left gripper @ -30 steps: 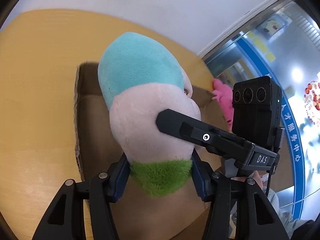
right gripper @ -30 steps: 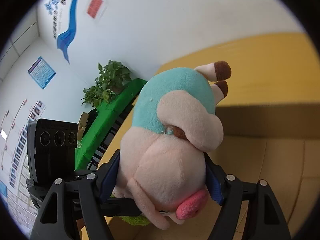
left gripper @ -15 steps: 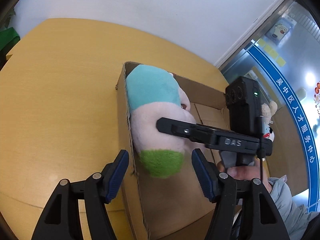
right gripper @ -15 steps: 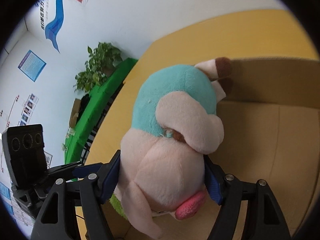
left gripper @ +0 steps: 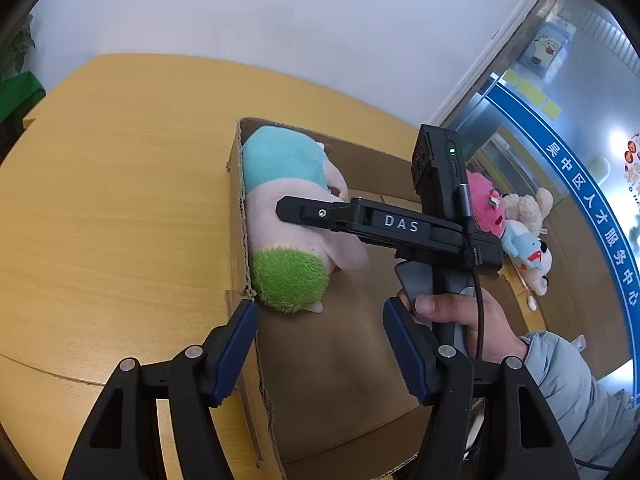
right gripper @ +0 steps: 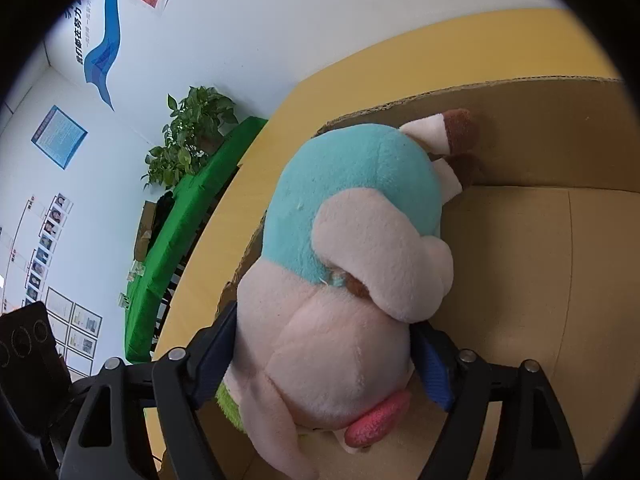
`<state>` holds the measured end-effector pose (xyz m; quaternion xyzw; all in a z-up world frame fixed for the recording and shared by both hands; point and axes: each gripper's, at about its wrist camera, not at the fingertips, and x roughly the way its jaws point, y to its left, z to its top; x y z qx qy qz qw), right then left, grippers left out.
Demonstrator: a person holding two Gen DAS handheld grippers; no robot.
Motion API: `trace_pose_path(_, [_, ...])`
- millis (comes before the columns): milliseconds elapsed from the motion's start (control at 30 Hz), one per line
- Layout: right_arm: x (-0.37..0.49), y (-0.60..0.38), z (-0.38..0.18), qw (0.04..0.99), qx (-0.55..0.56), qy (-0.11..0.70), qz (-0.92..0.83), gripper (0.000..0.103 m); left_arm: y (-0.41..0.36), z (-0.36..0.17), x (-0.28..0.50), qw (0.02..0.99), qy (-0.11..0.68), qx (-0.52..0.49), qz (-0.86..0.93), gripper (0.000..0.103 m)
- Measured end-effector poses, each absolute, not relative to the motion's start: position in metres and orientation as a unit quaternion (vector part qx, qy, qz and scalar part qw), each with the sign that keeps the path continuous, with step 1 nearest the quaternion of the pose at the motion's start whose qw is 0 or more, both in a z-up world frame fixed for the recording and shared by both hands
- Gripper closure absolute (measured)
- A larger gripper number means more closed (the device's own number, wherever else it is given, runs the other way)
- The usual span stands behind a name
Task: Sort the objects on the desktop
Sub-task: 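Carry the plush pig in the left gripper over the box and lower it, then open the left gripper to drop the pig into the box, withdraw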
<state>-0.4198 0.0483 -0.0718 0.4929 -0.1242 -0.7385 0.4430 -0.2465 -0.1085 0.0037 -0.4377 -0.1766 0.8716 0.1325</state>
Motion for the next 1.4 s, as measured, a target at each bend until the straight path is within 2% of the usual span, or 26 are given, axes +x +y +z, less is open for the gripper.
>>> trace_pose_path(233, [-0.407,0.056,-0.043,0.437,0.474,-0.094,-0.758,0.015,-0.102,0.033,-0.219,0.101,-0.165,-0.397,0.897,0.037])
trace_pose_path(267, [-0.402,0.062,-0.032,0.431,0.463,-0.084,-0.770,0.015,-0.099,0.040,-0.212,0.096,-0.162,-0.384,0.904,0.033])
trace_pose_path(500, [-0.342,0.145,0.053,0.362,0.382,-0.032,-0.850,0.011,-0.068,0.085,-0.176,0.058,-0.119,-0.312,0.941,0.030])
trace_pose_path(567, [-0.319,0.167,0.071,0.345,0.356,-0.020,-0.868,0.006,-0.057,0.095,-0.165,0.051,-0.104,-0.279,0.953,0.011])
trace_pose_path(600, [-0.303,0.183,0.081,0.339,0.337,-0.015,-0.878,0.000,-0.049,0.099,-0.158,0.045,-0.095,-0.261,0.960,0.006])
trace_pose_path(633, [-0.292,0.193,0.086,0.337,0.327,-0.012,-0.883,0.000,-0.039,0.102,-0.153,0.042,-0.084,-0.241,0.966,0.000])
trace_pose_path(733, [-0.263,0.218,0.095,0.333,0.312,0.004,-0.890,0.000,-0.015,0.100,-0.158,0.051,-0.064,-0.244,0.966,0.000])
trace_pose_path(867, [-0.246,0.243,0.089,0.325,0.312,0.010,-0.893,0.000,0.010,0.082,-0.190,0.094,-0.065,-0.306,0.945,0.000])
trace_pose_path(1067, [-0.274,0.280,0.033,0.301,0.385,-0.021,-0.872,0.000,0.030,0.021,-0.286,0.152,-0.161,-0.431,0.875,0.002])
trace_pose_path(1233, [-0.292,0.310,-0.011,0.265,0.430,-0.048,-0.862,0.000,0.045,-0.023,-0.341,0.138,-0.179,-0.480,0.847,0.005])
trace_pose_path(1400, [-0.299,0.318,-0.033,0.252,0.450,-0.039,-0.856,0.000,0.040,-0.048,-0.382,0.053,-0.172,-0.488,0.854,0.005])
